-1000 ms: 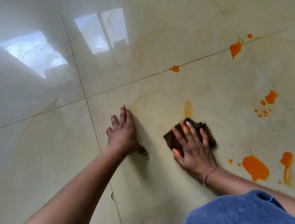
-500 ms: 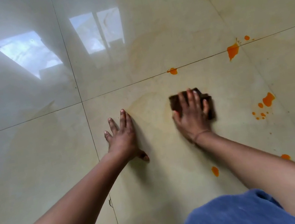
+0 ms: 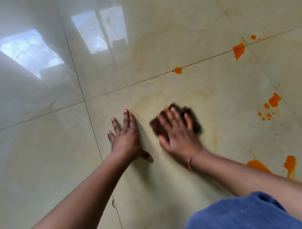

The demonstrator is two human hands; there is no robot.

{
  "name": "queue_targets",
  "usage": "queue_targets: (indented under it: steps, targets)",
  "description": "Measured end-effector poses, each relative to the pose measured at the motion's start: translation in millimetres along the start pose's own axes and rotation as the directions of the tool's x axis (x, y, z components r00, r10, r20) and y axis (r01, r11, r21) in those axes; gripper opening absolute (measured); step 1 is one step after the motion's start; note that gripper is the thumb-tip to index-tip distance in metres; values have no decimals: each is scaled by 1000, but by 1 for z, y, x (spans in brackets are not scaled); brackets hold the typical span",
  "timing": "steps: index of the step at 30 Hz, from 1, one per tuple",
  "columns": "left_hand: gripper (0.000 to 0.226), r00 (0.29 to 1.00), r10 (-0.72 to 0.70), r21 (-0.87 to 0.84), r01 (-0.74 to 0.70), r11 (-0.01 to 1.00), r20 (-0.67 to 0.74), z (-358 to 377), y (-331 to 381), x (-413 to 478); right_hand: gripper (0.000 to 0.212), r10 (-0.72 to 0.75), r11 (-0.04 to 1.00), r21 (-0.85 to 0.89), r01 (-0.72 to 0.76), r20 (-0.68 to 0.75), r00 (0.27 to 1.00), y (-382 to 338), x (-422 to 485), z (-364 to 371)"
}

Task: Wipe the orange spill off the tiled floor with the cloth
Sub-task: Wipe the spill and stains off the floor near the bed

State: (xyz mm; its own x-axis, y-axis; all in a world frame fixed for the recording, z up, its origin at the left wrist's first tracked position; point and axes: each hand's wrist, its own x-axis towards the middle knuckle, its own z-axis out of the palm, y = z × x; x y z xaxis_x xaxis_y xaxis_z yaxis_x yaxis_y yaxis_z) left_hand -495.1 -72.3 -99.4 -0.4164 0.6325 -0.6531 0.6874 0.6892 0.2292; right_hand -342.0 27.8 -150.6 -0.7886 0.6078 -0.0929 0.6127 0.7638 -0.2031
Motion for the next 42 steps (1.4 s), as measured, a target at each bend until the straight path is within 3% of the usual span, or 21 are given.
queue_targets:
  steps: [1, 3, 6, 8, 9, 11, 14, 16, 19, 20, 22, 24, 25, 26, 28, 30, 32, 36, 37, 40, 42]
  targets:
    - [161, 1000, 1, 0, -1, 1000, 1, -1, 0, -1, 72, -109, 994, -16, 110, 45, 993, 4, -28, 2]
    - [161, 1000, -3, -3, 3, 1000, 6, -3, 0, -2, 73, -191, 981, -21, 193, 80, 978, 34, -52, -6]
    - [162, 1000, -25, -6, 25, 1000, 8, -1, 4, -2, 73, 80, 997, -13, -80, 27, 996, 59, 0, -14]
    - [162, 999, -34, -5, 34, 999, 7, -2, 5, 0, 74, 214, 977, 3, -214, 10, 977, 34, 46, -15]
    - [161, 999, -34, 0, 34, 999, 7, -2, 5, 0, 74, 187, 982, 19, -187, 9, 982, 14, 55, -13]
    - [160, 1000, -26, 3, 26, 1000, 7, -3, 4, -1, 73, -9, 1000, 26, 8, 40, 999, -15, 33, -6]
    - [159, 1000, -17, 3, 17, 1000, 12, -3, 2, -3, 71, -286, 957, -20, 290, 104, 953, 13, -36, -5]
    - [160, 1000, -22, -2, 22, 1000, 14, -3, 3, -4, 72, -186, 982, -23, 188, 56, 981, 45, -29, -6]
    - [160, 1000, -28, -9, 28, 1000, 7, -2, 5, -2, 73, 195, 980, 32, -195, 1, 981, 36, 21, -12]
    - [160, 1000, -30, -4, 30, 1000, 7, -2, 5, -1, 73, 188, 981, 49, -187, -31, 982, 20, 21, -10]
    - [160, 1000, -25, 0, 25, 1000, 12, -3, 4, -3, 72, -11, 1000, 14, 11, -3, 1000, -2, -18, -2]
    - [159, 1000, -12, -4, 13, 1000, 9, -4, 3, -4, 74, -222, 974, -25, 225, 90, 971, 7, -78, -3]
    - [159, 1000, -14, -5, 14, 1000, 8, -5, 4, -5, 75, -260, 964, -37, 265, 92, 961, 25, -88, -6]
    - [159, 1000, -18, 0, 18, 1000, 6, -5, 6, -6, 75, -230, 971, -53, 233, 66, 971, 43, -86, -5]
    - [159, 999, -35, 17, 35, 999, 0, -6, 10, -5, 73, 42, 998, -41, -41, 24, 999, 60, -55, -9]
    - [158, 999, -53, 51, 52, 997, 3, -8, 16, -4, 73, 251, 968, 20, -251, 2, 968, 51, -25, -11]
    - [154, 999, -34, 101, 35, 994, -19, -7, 19, -6, 73, 179, 984, 3, -179, -31, 983, 29, -41, -6]
    - [138, 987, 146, 204, -131, 970, -62, 0, 21, -12, 74, -126, 991, -38, 131, 97, 987, 35, -118, -8]
    - [136, 986, 161, 204, -149, 968, -44, 0, 21, -12, 73, -108, 993, -47, 112, 85, 991, 45, -112, -9]
    - [137, 990, 144, 181, -141, 973, -3, 0, 23, -7, 71, 215, 977, -10, -214, 49, 975, 58, -63, -18]
    - [138, 990, 143, 164, -140, 976, -8, -1, 21, -4, 74, 286, 957, 24, -288, 75, 955, 46, -37, -25]
